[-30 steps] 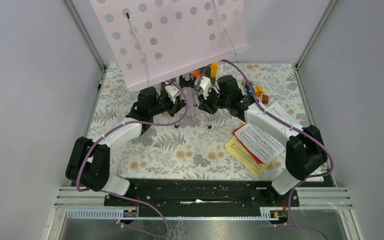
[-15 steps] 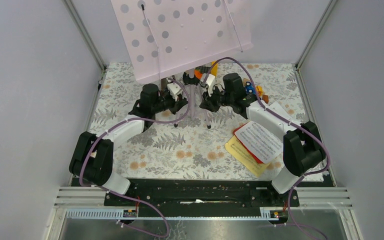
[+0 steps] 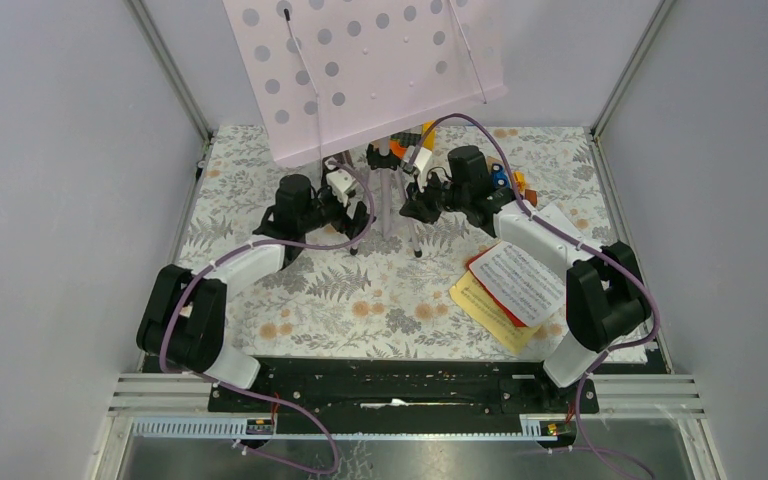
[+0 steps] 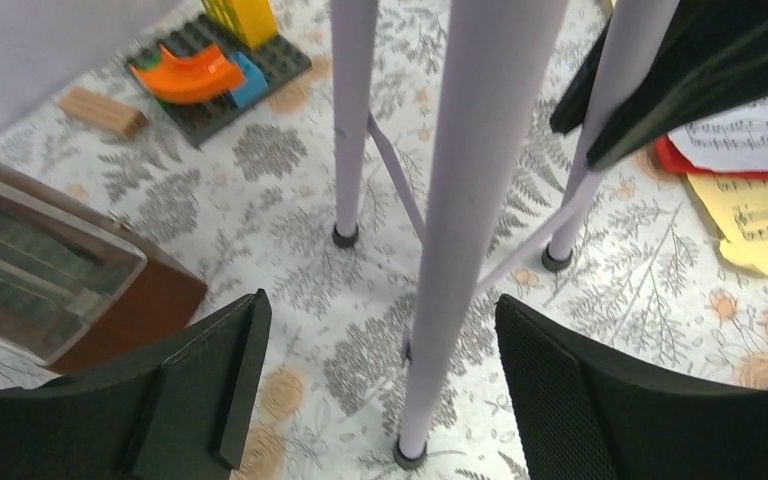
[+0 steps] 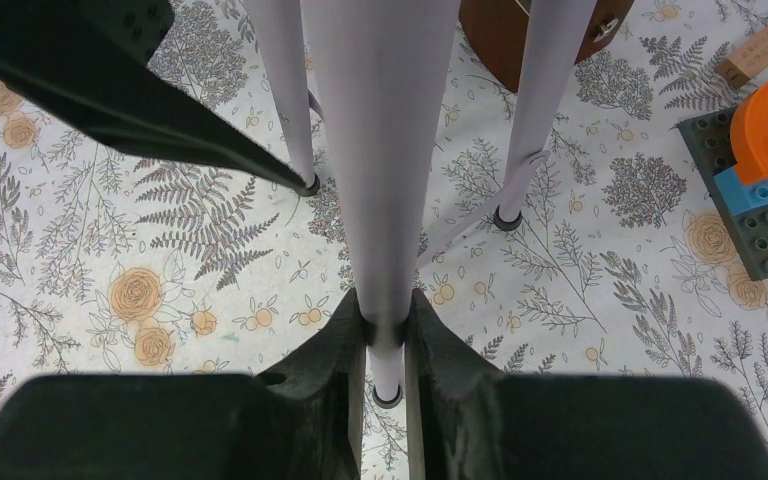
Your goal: Set up the instrument practice props
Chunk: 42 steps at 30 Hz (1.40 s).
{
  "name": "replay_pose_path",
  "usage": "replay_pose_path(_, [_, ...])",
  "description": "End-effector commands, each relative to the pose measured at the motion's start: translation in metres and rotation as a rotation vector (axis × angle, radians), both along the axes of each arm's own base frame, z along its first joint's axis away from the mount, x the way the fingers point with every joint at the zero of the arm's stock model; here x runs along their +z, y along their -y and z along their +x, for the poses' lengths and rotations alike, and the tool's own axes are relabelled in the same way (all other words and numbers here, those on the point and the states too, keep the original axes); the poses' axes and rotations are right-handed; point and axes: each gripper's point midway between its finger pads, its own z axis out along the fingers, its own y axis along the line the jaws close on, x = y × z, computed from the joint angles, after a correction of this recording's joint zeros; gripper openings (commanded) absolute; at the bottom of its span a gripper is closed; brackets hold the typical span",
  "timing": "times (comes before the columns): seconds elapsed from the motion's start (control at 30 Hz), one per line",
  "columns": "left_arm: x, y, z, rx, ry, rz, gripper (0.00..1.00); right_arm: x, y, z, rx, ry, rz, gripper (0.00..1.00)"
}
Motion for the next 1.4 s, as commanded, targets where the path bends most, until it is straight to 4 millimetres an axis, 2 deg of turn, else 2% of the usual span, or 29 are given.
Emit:
replay_pose_path(0.0, [-0.009,-0.003,-0.004,0.016,-0.032,-0.009,0.87,-0.034,0.012,-0.002,-0.041,-0.092,-0.051,0.00])
replay_pose_path(0.1, [-0.023,-0.004,-0.002,0.036,-0.088,0.003,0.85,-0.033,0.012,-0.002,-0.040,-0.094,-0.049,0.00])
replay_pose_path(0.3, [-0.041,-0.004,0.004,0.064,-0.156,0.047,0.71,-0.033,0.012,-0.002,-0.044,-0.098,-0.048,0.00])
replay_pose_path(0.53, [-0.055,-0.004,0.004,0.086,-0.201,0.054,0.50,-0.033,0.012,-0.004,-0.047,-0.110,-0.051,0.00])
replay_pose_path(0.67, [-0.055,-0.004,-0.007,0.064,-0.209,0.054,0.26,-0.034,0.017,-0.006,-0.072,-0.131,-0.071,0.00])
replay_pose_path(0.77, [-0.059,-0.008,-0.017,0.053,-0.225,0.073,0.01,-0.032,0.022,-0.010,-0.095,-0.140,-0.088,0.00])
replay_pose_path(1.03, [-0.069,-0.025,-0.038,0.101,-0.302,0.128,0.00,-0.025,0.039,-0.029,-0.135,-0.199,-0.151,0.00])
replay_pose_path(1.37, [-0.085,-0.051,-0.060,0.171,-0.376,0.233,0.00,-0.043,0.065,-0.064,-0.161,-0.289,-0.269,0.00])
